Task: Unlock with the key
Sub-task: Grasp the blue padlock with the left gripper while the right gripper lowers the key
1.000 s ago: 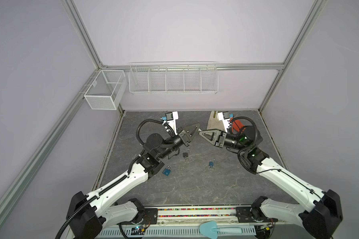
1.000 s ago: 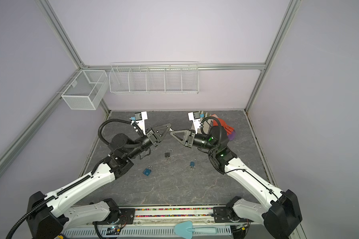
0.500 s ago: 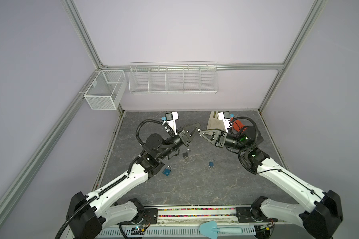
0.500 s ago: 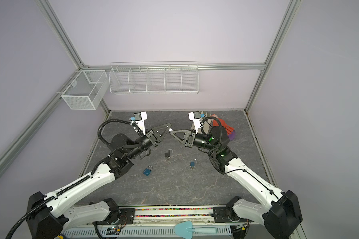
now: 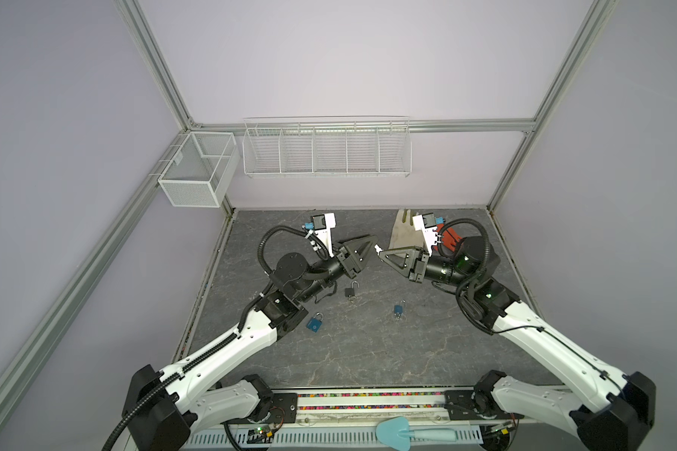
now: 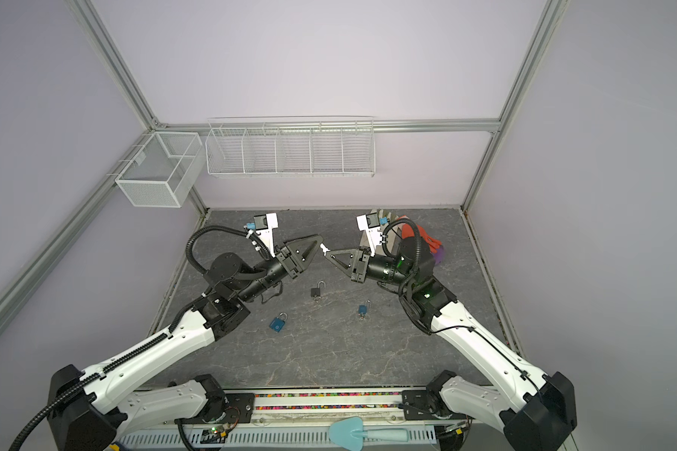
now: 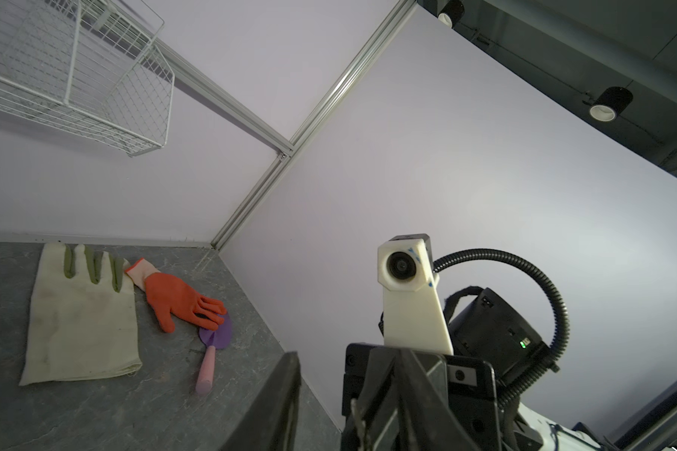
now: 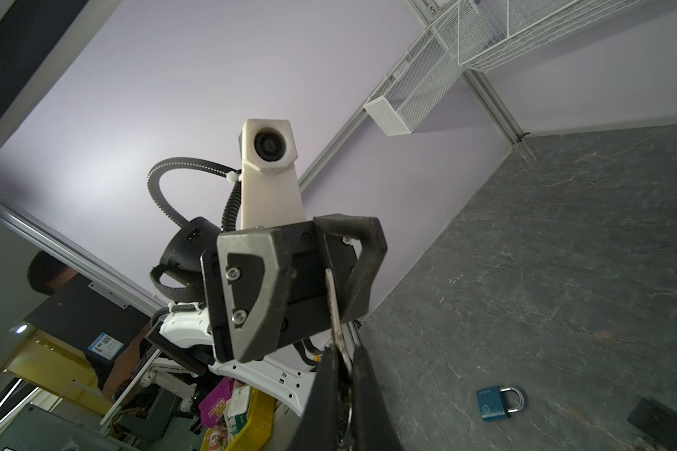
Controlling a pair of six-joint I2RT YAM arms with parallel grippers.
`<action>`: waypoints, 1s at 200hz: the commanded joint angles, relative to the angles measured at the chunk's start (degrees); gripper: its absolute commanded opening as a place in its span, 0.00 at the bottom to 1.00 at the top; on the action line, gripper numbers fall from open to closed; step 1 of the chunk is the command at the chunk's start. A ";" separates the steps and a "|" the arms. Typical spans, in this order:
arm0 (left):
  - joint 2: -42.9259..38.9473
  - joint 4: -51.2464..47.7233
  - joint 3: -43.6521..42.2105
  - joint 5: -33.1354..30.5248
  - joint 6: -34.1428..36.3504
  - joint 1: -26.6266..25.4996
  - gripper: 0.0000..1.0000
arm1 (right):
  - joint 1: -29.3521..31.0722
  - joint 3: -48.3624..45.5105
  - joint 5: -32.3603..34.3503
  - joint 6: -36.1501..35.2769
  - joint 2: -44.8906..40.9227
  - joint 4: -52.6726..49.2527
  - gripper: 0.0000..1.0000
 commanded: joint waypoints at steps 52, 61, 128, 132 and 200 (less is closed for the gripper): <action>-10.69 -43.16 0.35 -20.45 5.29 2.47 0.46 | 3.13 2.18 10.36 -20.25 -1.12 -30.20 0.07; -10.34 -48.98 0.61 -22.28 5.69 2.55 0.48 | 3.99 2.40 11.82 -21.65 -0.78 -32.41 0.06; -2.60 -64.07 -4.91 -23.31 5.21 3.08 0.58 | 10.88 -2.88 18.37 -22.34 2.47 -33.53 0.07; -1.87 -63.90 -5.38 -22.72 5.33 3.24 0.58 | 10.97 -3.41 17.92 -21.81 2.47 -32.31 0.07; 12.37 -64.94 -5.88 -22.82 6.37 4.70 0.62 | 12.11 -7.86 16.70 -20.07 2.87 -27.59 0.07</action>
